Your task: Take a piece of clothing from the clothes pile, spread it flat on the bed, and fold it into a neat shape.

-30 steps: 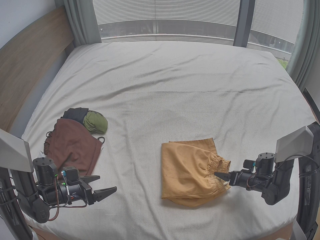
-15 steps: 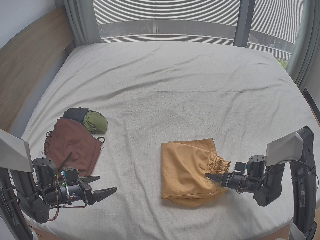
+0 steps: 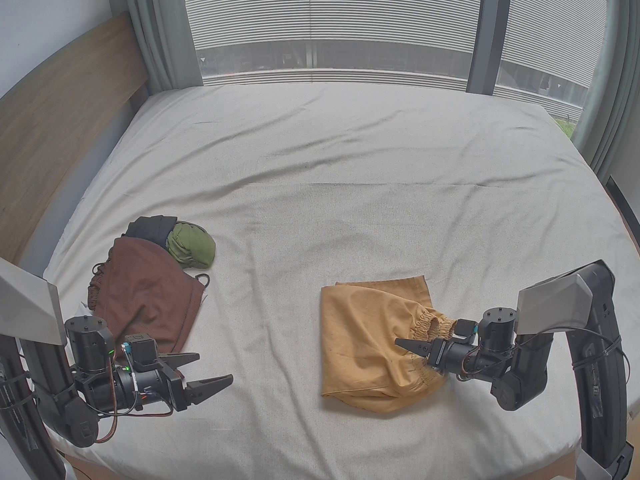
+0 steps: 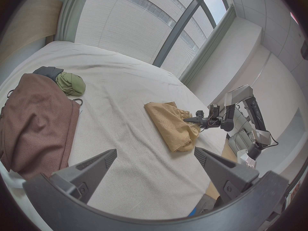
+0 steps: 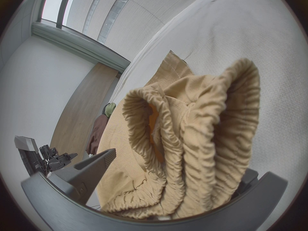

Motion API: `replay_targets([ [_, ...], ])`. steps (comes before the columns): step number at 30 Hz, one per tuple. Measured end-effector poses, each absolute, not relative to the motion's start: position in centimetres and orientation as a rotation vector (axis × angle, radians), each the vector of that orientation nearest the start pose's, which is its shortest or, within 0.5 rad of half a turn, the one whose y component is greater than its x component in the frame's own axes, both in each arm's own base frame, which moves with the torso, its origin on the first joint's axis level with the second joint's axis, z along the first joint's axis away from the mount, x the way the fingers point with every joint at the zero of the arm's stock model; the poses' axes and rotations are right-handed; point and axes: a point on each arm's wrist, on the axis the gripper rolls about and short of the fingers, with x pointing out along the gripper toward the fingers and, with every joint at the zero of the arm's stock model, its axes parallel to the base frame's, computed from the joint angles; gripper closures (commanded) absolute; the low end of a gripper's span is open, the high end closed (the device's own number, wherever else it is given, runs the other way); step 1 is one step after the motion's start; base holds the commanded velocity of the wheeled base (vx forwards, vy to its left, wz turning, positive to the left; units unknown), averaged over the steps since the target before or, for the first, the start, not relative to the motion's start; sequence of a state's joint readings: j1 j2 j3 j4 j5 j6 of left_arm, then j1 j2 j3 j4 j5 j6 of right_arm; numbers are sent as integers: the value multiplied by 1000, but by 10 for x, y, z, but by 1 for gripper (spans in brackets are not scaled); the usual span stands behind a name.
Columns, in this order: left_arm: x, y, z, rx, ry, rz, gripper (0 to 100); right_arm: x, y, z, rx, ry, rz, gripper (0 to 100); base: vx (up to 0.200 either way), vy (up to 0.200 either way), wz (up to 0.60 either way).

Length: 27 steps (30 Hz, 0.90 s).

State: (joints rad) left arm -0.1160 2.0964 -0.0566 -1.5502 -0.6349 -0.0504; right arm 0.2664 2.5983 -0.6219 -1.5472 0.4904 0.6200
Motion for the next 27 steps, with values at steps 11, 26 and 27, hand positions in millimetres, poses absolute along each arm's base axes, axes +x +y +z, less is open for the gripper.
replay_targets([
  [11,223,-39,23,-177,503,-724,0,331,101,-77,635,665,571,100,0,0,0],
  [26,222,-41,35,-215,471,-724,0,324,112,-26,642,584,671,100,0,0,0],
  [27,222,-41,36,-216,468,-723,0,324,114,-22,643,577,681,100,0,0,0],
])
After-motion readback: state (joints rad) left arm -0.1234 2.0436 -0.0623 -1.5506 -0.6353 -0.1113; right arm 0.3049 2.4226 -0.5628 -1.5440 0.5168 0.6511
